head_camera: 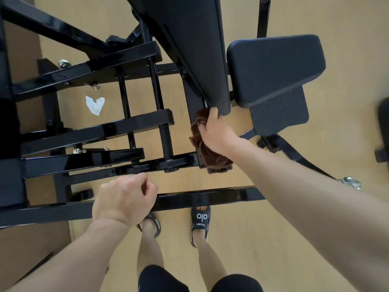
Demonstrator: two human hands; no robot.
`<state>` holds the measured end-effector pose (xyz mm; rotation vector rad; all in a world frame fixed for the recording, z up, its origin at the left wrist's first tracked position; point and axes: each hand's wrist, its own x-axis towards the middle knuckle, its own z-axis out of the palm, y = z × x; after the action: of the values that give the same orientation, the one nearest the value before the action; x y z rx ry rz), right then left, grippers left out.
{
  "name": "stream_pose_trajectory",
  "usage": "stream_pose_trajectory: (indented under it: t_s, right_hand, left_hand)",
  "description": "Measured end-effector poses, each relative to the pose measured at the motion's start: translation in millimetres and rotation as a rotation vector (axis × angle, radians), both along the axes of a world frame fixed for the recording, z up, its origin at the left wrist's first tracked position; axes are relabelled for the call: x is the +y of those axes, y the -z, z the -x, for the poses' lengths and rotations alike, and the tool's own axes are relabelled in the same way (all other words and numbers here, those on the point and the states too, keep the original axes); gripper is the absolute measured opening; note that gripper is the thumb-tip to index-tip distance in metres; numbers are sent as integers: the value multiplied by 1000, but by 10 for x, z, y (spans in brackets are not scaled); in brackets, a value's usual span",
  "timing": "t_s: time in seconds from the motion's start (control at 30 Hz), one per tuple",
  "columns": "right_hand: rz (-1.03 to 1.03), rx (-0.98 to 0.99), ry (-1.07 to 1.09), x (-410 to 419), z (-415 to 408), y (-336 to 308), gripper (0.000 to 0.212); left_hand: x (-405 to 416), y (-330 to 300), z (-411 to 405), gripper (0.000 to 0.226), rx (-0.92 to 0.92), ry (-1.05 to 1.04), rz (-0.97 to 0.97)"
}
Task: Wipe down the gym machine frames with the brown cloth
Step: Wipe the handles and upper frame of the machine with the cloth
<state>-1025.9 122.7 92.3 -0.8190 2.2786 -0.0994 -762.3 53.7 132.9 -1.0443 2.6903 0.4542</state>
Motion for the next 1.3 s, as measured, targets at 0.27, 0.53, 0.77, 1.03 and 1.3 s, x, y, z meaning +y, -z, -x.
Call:
stream_pose_trajectory:
  t_s: [0.27, 0.53, 0.77, 1.03, 1.3]
  right_hand:
    - [-71, -34, 185, 327, -324, 20, 54]
    - [-95, -64, 489, 149, -447, 15, 42]
    - [14, 359, 196, -22, -622, -26, 62]
    - [45, 369, -141, -698, -734, -3, 75]
    - [142, 404, -354, -99, -585, 3, 72]
  left_hand:
    - [-5, -5, 9, 37, -29, -3, -24]
    - [-10, -26, 6, 34, -17, -21, -65]
    - [3, -58, 21, 35, -3, -41, -77]
    - [-9, -13, -16, 35, 0, -26, -49]
    - [-9, -76, 13, 35, 10, -38, -94]
